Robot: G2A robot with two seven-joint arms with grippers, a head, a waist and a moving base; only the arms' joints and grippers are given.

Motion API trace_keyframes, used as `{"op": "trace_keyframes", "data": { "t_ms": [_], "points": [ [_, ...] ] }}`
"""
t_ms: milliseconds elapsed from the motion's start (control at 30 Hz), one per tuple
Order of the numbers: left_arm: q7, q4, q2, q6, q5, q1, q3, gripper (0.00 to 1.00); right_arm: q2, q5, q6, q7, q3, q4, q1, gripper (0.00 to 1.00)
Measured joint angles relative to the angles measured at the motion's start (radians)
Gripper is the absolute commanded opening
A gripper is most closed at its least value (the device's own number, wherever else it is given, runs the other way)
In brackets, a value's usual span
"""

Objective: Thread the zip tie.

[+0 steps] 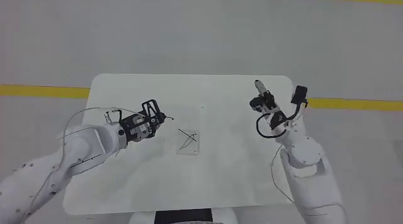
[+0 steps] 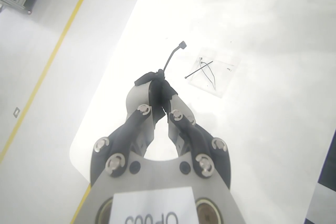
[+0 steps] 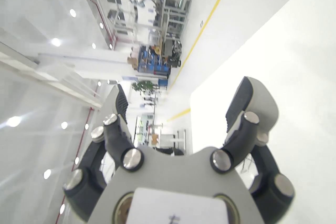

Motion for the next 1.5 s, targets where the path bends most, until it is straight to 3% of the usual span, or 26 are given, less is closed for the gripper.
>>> {"op": "trace_keyframes", "data": {
  "t_ms": [133, 267, 667, 800, 933, 1067, 1167, 1500],
  "points": [
    [0.0, 0.0, 0.0, 0.0, 0.0, 0.0, 0.0, 0.0, -0.003, -0.11, 0.062, 0.102, -0.121, 0.041, 0.088, 1.0],
    [0.0, 0.0, 0.0, 0.0, 0.0, 0.0, 0.0, 0.0, -0.015, -0.152, 0.072, 0.092, -0.215, 0.094, 0.14, 1.0],
    [0.0, 0.0, 0.0, 0.0, 0.0, 0.0, 0.0, 0.0, -0.016, -0.114, 0.058, 0.113, -0.218, 0.105, 0.148, 1.0],
    [0.0, 0.0, 0.0, 0.0, 0.0, 0.0, 0.0, 0.0, -0.011, 0.018, 0.07, 0.331, -0.199, 0.146, 0.196, 1.0],
    [0.0, 0.0, 0.0, 0.0, 0.0, 0.0, 0.0, 0.0, -0.004, 0.13, 0.133, 0.538, -0.189, 0.172, 0.241, 1.0],
    [0.0, 0.0, 0.0, 0.0, 0.0, 0.0, 0.0, 0.0, -0.005, 0.234, 0.201, 0.651, -0.216, 0.213, 0.28, 1.0],
    [0.0, 0.0, 0.0, 0.0, 0.0, 0.0, 0.0, 0.0, -0.008, 0.28, 0.193, 0.662, -0.249, 0.271, 0.313, 1.0],
    [0.003, 0.006, -0.003, 0.002, 0.013, -0.002, 0.009, 0.0, -0.01, 0.312, 0.186, 0.639, -0.254, 0.275, 0.304, 1.0]
  ]
}}
